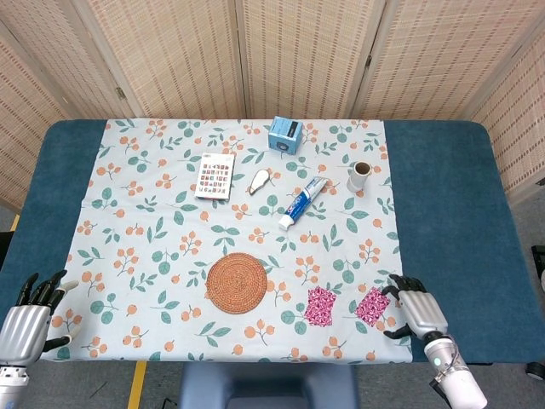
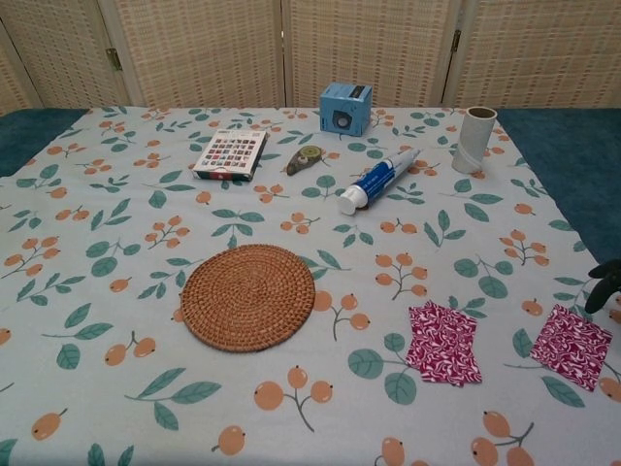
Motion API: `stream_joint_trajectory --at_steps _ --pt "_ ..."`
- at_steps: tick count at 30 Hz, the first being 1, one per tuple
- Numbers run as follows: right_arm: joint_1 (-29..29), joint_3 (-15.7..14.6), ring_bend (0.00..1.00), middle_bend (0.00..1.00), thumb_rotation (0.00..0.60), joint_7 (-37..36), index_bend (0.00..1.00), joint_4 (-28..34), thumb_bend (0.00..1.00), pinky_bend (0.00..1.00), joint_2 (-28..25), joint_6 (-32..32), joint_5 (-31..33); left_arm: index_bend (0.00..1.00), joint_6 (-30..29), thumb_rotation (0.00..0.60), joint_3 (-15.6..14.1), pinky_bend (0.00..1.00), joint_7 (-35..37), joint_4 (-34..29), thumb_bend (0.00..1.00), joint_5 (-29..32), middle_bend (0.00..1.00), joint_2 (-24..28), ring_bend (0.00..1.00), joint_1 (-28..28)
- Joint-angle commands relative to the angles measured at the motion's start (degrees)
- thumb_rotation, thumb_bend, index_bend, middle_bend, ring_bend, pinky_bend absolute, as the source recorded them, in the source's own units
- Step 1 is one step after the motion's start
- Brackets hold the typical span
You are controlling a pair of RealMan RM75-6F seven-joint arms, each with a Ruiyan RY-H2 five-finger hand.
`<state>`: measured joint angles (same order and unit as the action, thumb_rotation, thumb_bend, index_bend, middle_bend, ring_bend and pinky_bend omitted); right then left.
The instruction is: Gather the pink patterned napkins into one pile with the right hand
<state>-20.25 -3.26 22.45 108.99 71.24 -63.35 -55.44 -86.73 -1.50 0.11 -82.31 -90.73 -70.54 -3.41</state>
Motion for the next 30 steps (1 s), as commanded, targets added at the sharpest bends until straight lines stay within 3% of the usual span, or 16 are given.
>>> stream_joint_trajectory --at_steps 1,11,30 --pt "0.48 -0.69 0.0 0.1 0.569 -1.1 0.28 0.55 0.12 0.0 -1.1 0.71 -0.42 0.26 -0.01 0.6 -0.02 0.0 -0.13 -0.07 0.21 -0.05 0.13 0.05 0.2 0.0" --pt "1.03 -1.24 0.0 0.1 0.569 -3.25 0.28 -0.75 0.12 0.0 -2.43 2.47 0.21 0.26 -0.06 0.6 -0.04 0.0 -0.57 -0.57 0.21 -0.21 0.13 0.1 0.2 0.01" --pt "-0.25 -0.08 0.0 0.1 0.568 -1.52 0.28 -3.06 0.12 0.0 0.06 3.72 2.59 0.26 0.56 0.6 0.03 0.0 -0.14 0.12 0.21 0.45 0.13 -0.22 0.2 0.03"
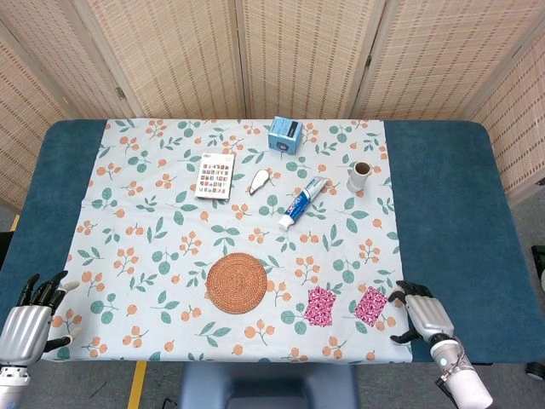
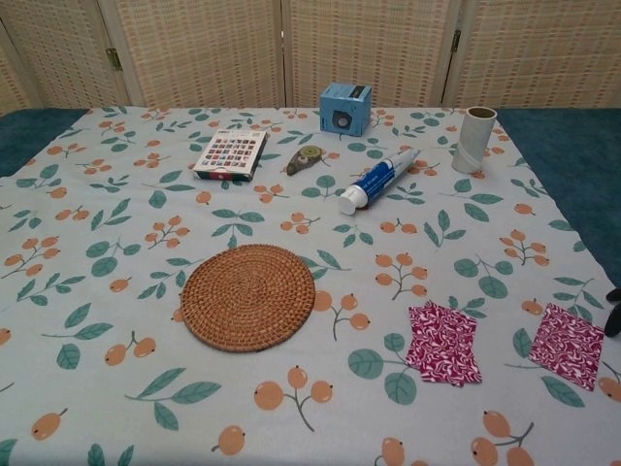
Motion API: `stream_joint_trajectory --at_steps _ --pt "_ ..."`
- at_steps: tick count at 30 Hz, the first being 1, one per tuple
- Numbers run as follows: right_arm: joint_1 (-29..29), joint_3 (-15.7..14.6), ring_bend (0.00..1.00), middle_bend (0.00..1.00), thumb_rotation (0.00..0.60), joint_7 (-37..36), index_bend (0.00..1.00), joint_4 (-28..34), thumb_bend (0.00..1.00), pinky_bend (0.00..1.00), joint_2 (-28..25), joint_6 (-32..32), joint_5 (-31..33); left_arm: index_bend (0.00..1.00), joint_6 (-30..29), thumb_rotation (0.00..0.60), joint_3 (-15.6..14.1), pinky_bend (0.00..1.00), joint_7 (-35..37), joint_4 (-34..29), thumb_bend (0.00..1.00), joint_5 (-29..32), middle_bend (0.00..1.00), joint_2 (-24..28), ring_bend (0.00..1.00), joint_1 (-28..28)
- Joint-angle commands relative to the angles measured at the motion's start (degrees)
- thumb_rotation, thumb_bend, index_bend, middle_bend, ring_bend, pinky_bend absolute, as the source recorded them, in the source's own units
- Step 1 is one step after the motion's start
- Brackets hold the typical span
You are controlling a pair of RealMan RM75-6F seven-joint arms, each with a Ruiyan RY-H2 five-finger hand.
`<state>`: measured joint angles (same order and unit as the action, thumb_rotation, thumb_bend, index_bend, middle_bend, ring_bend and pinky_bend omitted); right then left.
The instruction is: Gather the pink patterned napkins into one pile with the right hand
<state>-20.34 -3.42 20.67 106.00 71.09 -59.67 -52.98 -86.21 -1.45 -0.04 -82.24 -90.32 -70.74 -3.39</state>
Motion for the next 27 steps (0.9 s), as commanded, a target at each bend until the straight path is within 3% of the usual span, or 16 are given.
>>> stream_joint_trajectory --at_steps 1,13,27 --pt "-0.31 0.16 0.0 0.1 0.567 0.45 0.28 -0.15 0.12 0.0 0.41 0.12 0.27 0.26 0.04 0.6 -0.01 0.0 0.08 0.13 0.21 0.12 0.13 -0.01 0.2 0.06" --pt "-2.0 1.27 0.0 0.1 0.568 2.13 0.28 -0.04 0.12 0.0 2.43 0.42 0.2 0.25 -0.39 0.6 0.03 0.0 0.7 0.61 0.21 0.16 0.13 -0.06 0.2 0.35" --pt "-1.43 1.54 0.0 0.1 0.567 0.98 0.28 0.43 0.12 0.0 3.69 -2.32 -4.48 0.25 -0.22 0.6 0.06 0.0 0.79 0.8 0.21 0.3 0.13 -0.03 0.2 0.37"
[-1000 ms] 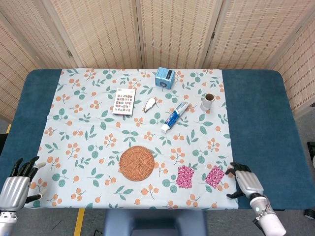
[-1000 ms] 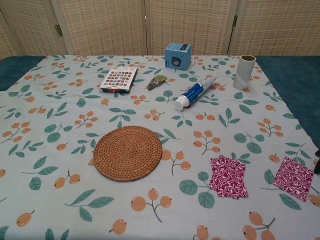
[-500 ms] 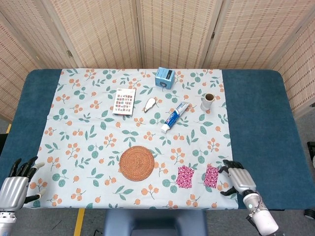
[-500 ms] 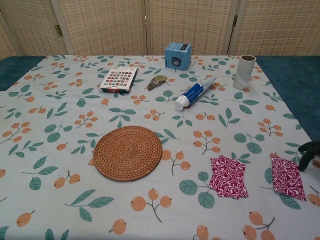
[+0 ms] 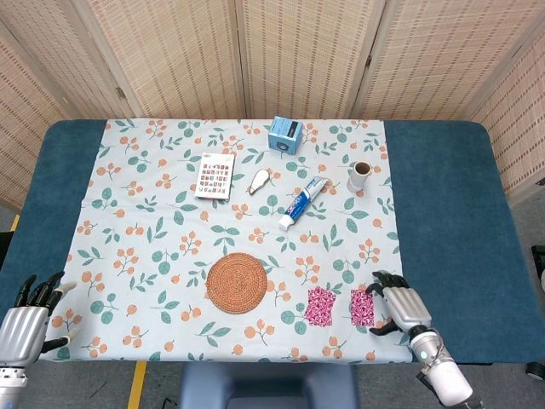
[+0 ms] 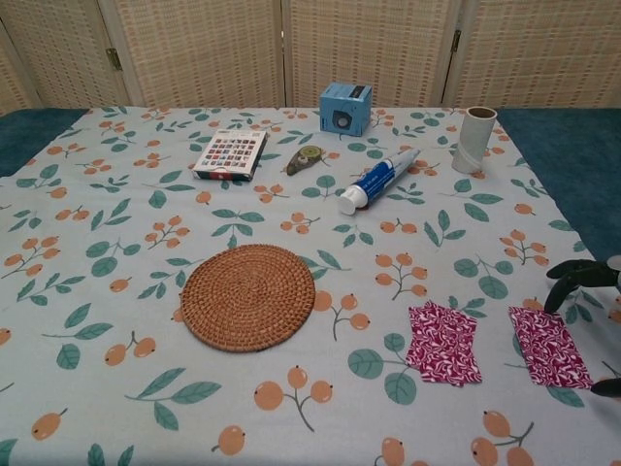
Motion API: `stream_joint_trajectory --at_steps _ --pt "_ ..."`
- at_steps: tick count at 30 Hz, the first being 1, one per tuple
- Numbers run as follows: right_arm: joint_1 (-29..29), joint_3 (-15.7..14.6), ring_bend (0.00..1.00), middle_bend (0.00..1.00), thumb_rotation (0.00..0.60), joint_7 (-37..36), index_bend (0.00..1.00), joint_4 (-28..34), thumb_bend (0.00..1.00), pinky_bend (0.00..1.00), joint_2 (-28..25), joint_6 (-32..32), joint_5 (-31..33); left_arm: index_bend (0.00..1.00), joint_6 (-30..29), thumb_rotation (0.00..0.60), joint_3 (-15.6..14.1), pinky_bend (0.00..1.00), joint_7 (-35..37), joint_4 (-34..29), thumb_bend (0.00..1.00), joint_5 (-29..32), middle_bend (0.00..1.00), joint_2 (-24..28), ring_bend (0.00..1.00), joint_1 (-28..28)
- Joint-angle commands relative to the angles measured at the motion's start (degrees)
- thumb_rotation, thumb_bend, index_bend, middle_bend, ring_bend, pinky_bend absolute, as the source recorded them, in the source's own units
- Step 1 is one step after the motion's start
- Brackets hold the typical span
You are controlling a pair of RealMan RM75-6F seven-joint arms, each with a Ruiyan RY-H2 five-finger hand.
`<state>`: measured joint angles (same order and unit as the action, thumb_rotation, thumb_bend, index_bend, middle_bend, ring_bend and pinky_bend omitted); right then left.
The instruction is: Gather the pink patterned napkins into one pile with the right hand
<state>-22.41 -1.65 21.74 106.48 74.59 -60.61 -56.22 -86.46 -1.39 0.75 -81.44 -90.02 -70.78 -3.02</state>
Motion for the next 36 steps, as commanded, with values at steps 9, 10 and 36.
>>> stream_joint_trajectory --at_steps 9,10,36 --pt "1.84 -0.83 0.0 0.09 0.578 1.08 0.24 -2.31 0.12 0.0 3.01 -3.61 -2.92 0.25 0.04 0.6 -0.08 0.0 0.25 0.22 0.21 -0.21 0.13 -0.1 0.2 -0.04" --pt "1.91 -0.74 0.0 0.09 0.578 1.24 0.24 -2.73 0.12 0.0 3.56 -3.81 -2.97 0.25 -0.04 0.6 -0.08 0.0 0.34 0.26 0.21 -0.23 0.13 -0.08 0.2 -0.01" --pt "1.63 0.41 0.0 0.09 0.578 3.37 0.24 -4.85 0.12 0.0 7.15 -3.52 -2.58 0.25 0.25 0.6 -0.11 0.0 1.18 1.29 0.21 0.15 0.13 -0.34 0.2 0.17"
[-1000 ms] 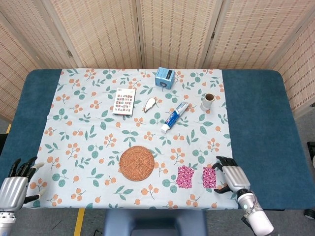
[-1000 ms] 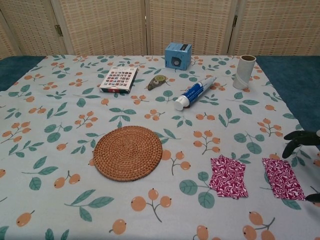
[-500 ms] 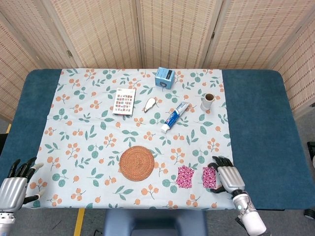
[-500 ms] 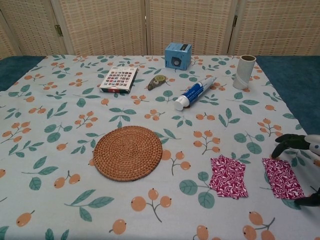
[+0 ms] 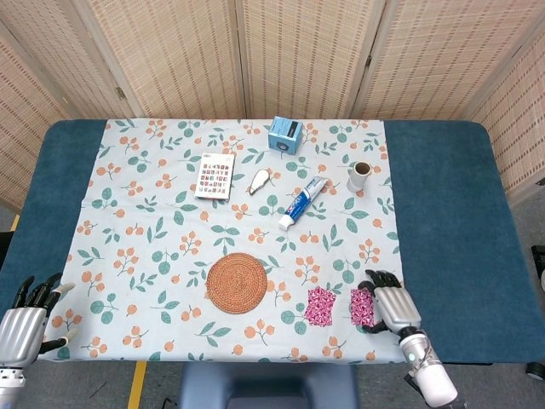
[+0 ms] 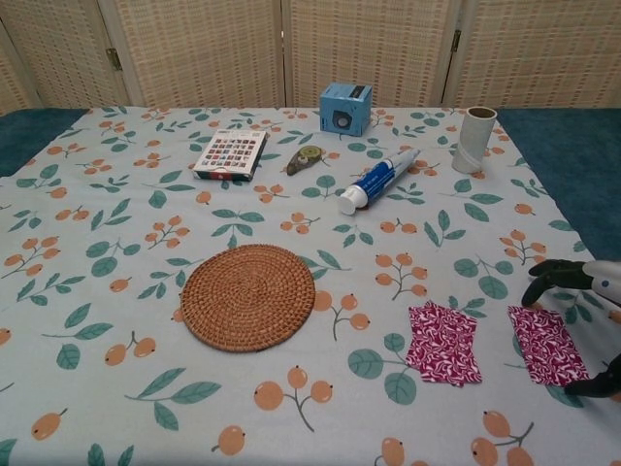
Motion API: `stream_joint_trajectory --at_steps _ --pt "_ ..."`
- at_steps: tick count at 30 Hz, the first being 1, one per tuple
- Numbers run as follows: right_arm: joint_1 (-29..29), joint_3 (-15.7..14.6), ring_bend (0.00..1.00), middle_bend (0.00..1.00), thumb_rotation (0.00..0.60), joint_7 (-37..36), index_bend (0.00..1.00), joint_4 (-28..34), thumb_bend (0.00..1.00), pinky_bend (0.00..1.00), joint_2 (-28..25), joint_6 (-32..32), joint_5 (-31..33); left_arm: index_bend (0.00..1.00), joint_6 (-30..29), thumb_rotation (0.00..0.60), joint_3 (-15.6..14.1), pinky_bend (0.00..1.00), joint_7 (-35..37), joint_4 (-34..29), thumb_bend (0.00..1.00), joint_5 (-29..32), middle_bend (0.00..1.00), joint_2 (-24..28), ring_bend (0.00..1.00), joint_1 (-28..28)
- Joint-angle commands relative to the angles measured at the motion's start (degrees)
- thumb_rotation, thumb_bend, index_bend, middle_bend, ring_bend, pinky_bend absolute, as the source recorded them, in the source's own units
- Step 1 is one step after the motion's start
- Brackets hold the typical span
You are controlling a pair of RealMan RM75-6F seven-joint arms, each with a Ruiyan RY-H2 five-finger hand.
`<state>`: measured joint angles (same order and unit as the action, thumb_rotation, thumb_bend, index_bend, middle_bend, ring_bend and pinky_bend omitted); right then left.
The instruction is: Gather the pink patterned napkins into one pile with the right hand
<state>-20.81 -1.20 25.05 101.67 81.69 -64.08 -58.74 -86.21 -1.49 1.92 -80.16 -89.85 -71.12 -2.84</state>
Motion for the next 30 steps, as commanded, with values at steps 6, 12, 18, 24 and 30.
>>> stream_joint_trajectory --at_steps 6,12,18,24,30 --pt "0.19 -0.09 0.0 0.09 0.579 0.52 0.24 -0.35 0.12 0.0 0.33 -0.26 0.13 0.25 0.07 0.6 -0.05 0.0 0.16 0.21 0.21 -0.07 0.13 -0.13 0.2 -0.02" --pt "-0.07 0.15 0.0 0.09 0.579 0.74 0.24 -0.54 0.12 0.0 0.45 0.27 0.62 0.25 -0.04 0.6 -0.03 0.0 0.29 0.29 0.21 -0.03 0.13 -0.14 0.2 0.06" --pt "-0.21 0.12 0.0 0.09 0.578 1.34 0.24 -0.35 0.12 0.0 0.38 0.47 1.25 0.25 -0.04 0.6 -0.04 0.0 0.42 0.41 0.21 0.03 0.13 -0.14 0.2 0.12" --pt "0.09 0.0 0.0 0.1 0.581 1.16 0.26 0.49 0.12 0.0 -0.23 -0.21 0.52 0.25 -0.08 0.6 -0.05 0.0 0.5 0.42 0.21 -0.1 0.13 -0.17 0.2 0.09" --pt "0.2 0.06 0.0 0.1 0.583 0.6 0.27 0.7 0.12 0.0 -0.58 -0.03 0.61 0.25 -0.18 0.6 -0.03 0.0 0.43 0.31 0.21 -0.18 0.13 -0.12 0.2 0.09"
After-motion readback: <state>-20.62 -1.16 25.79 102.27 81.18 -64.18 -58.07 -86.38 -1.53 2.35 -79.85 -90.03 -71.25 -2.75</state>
